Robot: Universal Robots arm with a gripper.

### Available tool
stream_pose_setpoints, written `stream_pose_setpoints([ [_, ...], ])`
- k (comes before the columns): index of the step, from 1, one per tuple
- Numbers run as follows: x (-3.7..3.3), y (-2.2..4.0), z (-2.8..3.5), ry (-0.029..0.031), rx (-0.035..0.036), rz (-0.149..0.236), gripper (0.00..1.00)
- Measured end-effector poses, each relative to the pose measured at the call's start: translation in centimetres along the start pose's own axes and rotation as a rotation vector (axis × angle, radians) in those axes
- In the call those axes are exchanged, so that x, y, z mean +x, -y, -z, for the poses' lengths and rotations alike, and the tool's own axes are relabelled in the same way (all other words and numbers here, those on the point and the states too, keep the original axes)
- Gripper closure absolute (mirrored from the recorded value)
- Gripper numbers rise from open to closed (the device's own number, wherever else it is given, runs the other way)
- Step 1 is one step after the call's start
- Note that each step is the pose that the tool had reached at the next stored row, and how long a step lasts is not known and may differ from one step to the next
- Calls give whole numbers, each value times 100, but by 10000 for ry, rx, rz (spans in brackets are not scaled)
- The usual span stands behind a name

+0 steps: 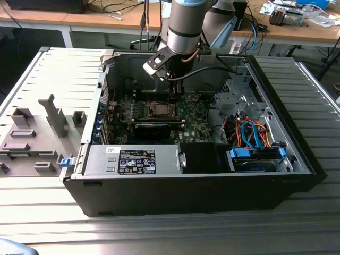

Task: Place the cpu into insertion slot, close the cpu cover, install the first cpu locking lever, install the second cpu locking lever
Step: 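Close the cpu cover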

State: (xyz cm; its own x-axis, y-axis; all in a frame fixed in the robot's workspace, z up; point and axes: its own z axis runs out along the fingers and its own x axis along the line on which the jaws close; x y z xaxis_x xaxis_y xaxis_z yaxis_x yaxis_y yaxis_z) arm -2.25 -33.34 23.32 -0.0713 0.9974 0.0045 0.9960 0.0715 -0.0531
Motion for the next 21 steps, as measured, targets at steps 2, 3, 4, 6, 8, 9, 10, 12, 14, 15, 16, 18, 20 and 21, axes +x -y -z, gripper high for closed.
stream_pose_setpoints([
  [2,0,0,-8,0,0,0,89],
  [3,0,0,-9,0,0,0,89],
  [4,0,0,-12,0,0,0,89],
  [6,0,0,-15,0,0,0,89],
  [8,0,-1,-18,-1,0,0,89],
  [9,0,-1,-19,-1,0,0,89],
  [10,0,-1,-21,0,0,0,89],
  [12,0,-1,-25,-1,0,0,89],
  [14,0,-2,-43,0,0,0,89],
  [15,0,-2,-44,0,0,0,89],
  [16,0,-1,-46,-1,0,0,89],
  [18,0,0,-49,-1,0,0,89],
  [20,0,4,-61,0,0,0,89],
  [21,0,5,-62,0,1,0,89],
])
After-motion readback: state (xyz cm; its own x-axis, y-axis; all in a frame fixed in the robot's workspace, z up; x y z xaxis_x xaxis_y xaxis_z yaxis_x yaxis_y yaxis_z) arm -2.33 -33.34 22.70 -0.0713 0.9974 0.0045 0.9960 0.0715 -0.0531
